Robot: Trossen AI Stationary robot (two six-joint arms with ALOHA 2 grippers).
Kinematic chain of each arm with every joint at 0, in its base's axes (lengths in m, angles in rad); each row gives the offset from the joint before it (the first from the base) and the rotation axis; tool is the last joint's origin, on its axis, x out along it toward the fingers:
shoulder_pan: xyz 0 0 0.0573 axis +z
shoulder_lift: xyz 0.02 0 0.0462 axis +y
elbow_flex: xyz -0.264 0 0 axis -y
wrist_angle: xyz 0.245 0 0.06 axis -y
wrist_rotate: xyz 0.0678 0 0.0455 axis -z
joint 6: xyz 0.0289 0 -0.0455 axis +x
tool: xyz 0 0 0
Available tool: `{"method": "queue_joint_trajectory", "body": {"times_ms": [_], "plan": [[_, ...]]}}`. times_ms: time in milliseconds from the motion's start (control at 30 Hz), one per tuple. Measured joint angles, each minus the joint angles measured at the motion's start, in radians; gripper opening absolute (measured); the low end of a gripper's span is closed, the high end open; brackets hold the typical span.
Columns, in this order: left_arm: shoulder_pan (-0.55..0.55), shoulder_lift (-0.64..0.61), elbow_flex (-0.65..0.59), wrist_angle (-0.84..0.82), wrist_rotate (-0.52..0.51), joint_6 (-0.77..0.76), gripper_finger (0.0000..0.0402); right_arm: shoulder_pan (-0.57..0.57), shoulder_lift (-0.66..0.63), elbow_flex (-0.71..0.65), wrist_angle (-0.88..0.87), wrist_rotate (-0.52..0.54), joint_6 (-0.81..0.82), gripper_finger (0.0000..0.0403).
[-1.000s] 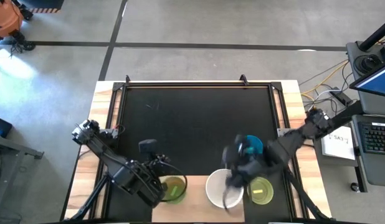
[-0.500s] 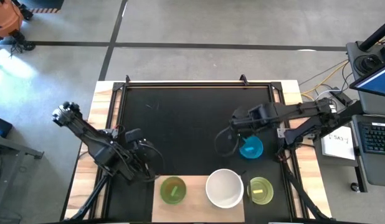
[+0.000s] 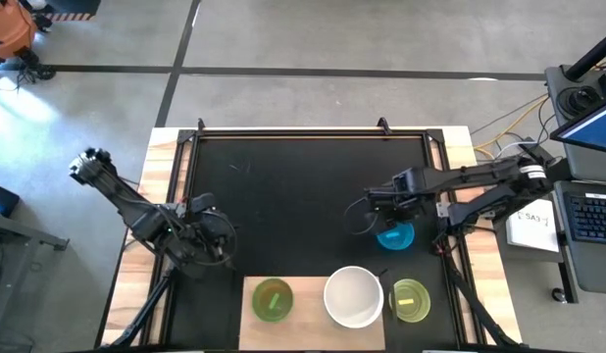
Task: Place and stack bowls onto a shelf
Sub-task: Stack the light blue bowl on top of the light green bowl on the shelf
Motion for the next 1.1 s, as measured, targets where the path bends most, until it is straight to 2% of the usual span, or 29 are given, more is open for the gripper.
{"method": "queue_joint_trajectory", "body": {"times_ms": [100,200,400,533,767,900,1100], "plan": [[0.000,-0.018,-0.003,0.002,-0.022,0.012,0.0000,-0.005,-0.017,-0.064,0.142,-0.017,0.005,0.0157],[0.000,-0.023,0.000,0.002,-0.038,0.031,0.0000,-0.020,-0.020,-0.108,0.188,-0.017,-0.037,0.0158],[0.001,-0.026,0.004,0.007,-0.040,0.050,0.0000,-0.035,-0.019,-0.130,0.163,0.001,-0.448,0.0148],[0.001,-0.025,0.004,0.022,-0.042,0.049,0.0000,-0.043,-0.017,-0.147,0.150,0.039,-0.583,0.0143],[0.001,-0.024,0.004,0.052,-0.104,0.051,0.0000,-0.055,-0.017,-0.241,0.146,0.050,-0.650,0.0147],[0.001,-0.026,0.004,0.052,-0.111,0.051,0.0000,-0.055,-0.017,-0.279,0.156,0.119,-0.668,0.0147],[0.002,-0.026,0.004,0.052,-0.116,0.052,0.0000,-0.056,-0.016,-0.329,0.244,0.115,-0.703,0.0141]]}}
